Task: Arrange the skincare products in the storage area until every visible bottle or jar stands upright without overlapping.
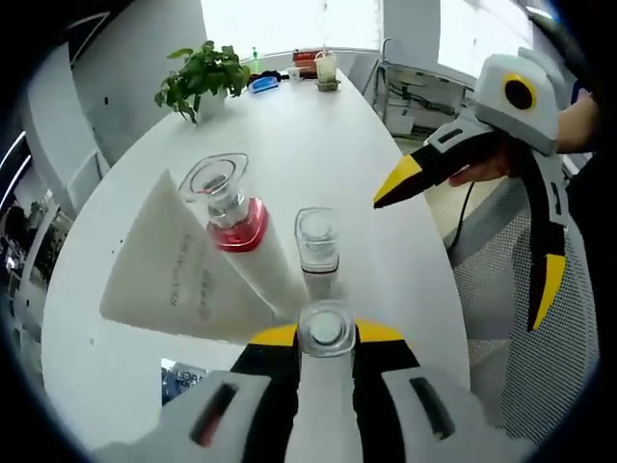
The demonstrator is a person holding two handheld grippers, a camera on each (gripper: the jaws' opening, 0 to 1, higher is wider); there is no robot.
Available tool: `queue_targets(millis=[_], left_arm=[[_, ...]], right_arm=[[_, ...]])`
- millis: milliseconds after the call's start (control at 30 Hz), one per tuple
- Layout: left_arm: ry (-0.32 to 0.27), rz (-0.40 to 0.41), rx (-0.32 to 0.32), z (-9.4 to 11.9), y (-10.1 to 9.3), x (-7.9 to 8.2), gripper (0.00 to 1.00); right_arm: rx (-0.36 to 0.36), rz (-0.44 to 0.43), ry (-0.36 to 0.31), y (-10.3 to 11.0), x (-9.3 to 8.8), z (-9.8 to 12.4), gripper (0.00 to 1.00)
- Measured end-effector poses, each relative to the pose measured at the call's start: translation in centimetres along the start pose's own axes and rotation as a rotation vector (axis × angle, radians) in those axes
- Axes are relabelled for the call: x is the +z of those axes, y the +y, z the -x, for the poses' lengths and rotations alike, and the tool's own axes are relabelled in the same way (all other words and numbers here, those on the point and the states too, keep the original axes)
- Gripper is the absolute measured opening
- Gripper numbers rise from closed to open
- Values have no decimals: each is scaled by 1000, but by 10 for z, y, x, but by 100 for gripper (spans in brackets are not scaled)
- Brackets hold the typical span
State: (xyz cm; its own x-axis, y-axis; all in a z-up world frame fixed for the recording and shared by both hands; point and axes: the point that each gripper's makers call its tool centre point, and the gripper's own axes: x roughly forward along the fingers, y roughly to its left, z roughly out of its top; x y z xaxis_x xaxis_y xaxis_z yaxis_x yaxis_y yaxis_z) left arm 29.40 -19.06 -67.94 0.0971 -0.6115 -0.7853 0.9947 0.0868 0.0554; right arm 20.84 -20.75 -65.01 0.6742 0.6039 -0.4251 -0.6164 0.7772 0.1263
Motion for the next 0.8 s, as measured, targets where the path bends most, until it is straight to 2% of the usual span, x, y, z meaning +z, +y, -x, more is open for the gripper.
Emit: queue_targets(millis=[400,800], left_arm=[[-44,1,5,-10,4,16,24],[-71,-5,7,-16,4,25,24]], right_arm=[[1,-22,-9,-2,1,1,92],[-6,-56,-33,-5,5,3,92]])
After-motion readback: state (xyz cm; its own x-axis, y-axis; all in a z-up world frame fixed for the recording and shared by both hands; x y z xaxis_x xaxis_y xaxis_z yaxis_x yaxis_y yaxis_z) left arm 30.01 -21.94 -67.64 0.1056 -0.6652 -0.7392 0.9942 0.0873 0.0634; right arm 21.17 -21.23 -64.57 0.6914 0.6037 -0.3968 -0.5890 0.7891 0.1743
